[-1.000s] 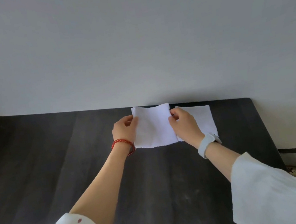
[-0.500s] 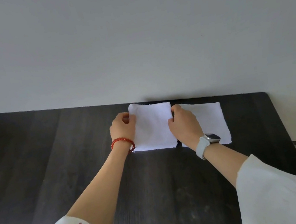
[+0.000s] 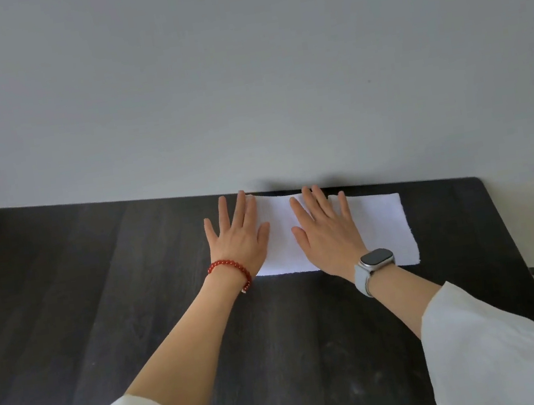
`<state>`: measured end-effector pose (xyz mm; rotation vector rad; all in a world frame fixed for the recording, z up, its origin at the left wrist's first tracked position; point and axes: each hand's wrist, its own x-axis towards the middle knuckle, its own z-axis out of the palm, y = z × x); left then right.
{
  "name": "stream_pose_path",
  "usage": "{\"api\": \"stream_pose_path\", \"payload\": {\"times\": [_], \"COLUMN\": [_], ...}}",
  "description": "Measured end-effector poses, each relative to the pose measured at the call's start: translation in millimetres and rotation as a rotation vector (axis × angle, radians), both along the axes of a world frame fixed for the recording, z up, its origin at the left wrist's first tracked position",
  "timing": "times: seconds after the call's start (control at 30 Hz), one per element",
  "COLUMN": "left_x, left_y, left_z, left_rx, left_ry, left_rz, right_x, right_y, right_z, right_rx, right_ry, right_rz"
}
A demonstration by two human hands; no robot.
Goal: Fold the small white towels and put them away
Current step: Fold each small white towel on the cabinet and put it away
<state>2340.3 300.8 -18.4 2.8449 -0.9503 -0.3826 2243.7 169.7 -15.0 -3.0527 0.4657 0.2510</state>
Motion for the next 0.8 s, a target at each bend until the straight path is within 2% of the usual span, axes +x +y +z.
{"api": "stream_pose_path", "payload": {"times": [0.2,0.37,0.57,0.7,0.8], "left_x": [-27.0,-97.5,-235.8,-346.7,-431.6], "left_y": [26.8,69.3,121.0,141.9,136.9], "left_z": [66.7,126.6,170.9,173.7,162.7], "left_rx": [-0.29,-0.555,-0.717,-0.714,-0.664], "left_ry": [-0.019,0.052,0.105,0.18,0.254], "left_rz": [0.094,0.031,-0.056,-0.167,-0.313], "right_x": [-35.3,-113.9,-276.1,-406.8,-511.6], "right_y": [10.8,47.7,112.6,153.1,173.6], "right_z": [64.6,131.6,185.9,190.4,181.6], "right_rx": [0.228,0.53,0.634,0.713,0.671], "right_ry": [-0.22,-0.247,-0.413,-0.567,-0.63], "right_rz": [-0.092,-0.201,-0.375,-0.607,-0.786]}}
